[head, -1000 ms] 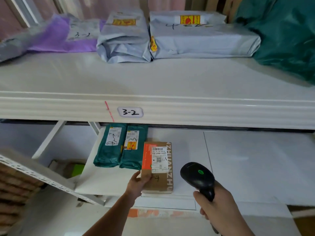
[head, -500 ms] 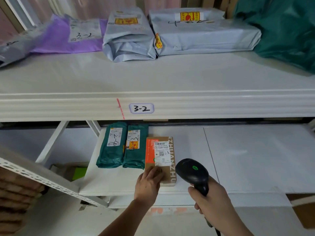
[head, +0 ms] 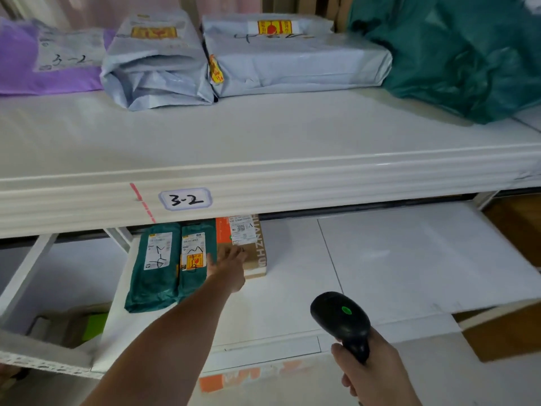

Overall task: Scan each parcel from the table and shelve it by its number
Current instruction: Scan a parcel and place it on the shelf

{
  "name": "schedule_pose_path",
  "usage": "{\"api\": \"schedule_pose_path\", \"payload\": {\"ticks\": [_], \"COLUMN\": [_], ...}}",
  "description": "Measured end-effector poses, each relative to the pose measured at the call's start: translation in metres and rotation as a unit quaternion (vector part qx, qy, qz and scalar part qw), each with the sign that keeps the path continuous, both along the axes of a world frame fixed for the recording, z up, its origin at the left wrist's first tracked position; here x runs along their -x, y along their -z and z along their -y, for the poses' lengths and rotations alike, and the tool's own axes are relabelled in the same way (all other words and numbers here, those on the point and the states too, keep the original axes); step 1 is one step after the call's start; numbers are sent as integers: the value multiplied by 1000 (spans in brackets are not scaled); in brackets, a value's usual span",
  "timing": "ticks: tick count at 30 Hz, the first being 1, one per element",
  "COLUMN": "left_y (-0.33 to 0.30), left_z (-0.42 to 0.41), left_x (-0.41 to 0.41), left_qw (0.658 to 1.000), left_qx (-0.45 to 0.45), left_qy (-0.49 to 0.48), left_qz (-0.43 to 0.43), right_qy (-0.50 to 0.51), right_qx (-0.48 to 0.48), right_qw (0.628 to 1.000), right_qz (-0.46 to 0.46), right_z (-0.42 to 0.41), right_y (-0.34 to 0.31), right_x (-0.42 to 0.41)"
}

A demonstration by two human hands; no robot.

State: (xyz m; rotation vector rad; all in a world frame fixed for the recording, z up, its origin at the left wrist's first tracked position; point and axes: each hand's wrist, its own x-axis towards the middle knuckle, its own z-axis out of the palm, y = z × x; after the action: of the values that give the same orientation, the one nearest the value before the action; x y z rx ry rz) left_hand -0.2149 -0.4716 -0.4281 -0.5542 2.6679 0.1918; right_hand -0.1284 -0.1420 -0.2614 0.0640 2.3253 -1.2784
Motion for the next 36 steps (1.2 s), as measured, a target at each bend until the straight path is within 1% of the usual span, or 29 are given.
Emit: {"api": "schedule_pose_path", "payload": {"ticks": [4, 6, 7, 10, 13, 19, 25, 30, 33, 36], "left_y": [-5, -15, -21, -41, -58, -113, -173, -217, -225, -227], "left_z": [-12, -31, -44, -95, -161, -308, -474, -606, -668, -720], "left_x": [9, 9, 12, 26, 48, 109, 158, 176, 182, 192], "left_qw": [999, 998, 998, 991, 976, 938, 888, 851, 831, 816], "left_qx": [27, 55, 53, 3, -32, -64, -93, -113, -137, -139], "left_qy": [-14, 11, 32, 124, 201, 331, 433, 488, 513, 535], "left_qz": [27, 36, 22, -45, -72, -79, -122, -158, -165, -168], "right_qy": [29, 38, 45, 68, 106, 183, 280, 354, 383, 404], "right_qx": [7, 11, 13, 22, 35, 32, 10, -38, -43, -48], "right_qw": [1000, 999, 998, 997, 992, 978, 948, 911, 895, 882], "right_qz": [-7, -25, -33, -43, -51, -91, -154, -210, -225, -238], "right_z": [-16, -29, -36, -61, -94, -188, -307, -405, -455, -494], "right_y": [-5, -9, -11, -20, -32, -69, -114, -142, -148, -154], "right_x": [2, 5, 8, 17, 27, 44, 50, 48, 43, 42]}}
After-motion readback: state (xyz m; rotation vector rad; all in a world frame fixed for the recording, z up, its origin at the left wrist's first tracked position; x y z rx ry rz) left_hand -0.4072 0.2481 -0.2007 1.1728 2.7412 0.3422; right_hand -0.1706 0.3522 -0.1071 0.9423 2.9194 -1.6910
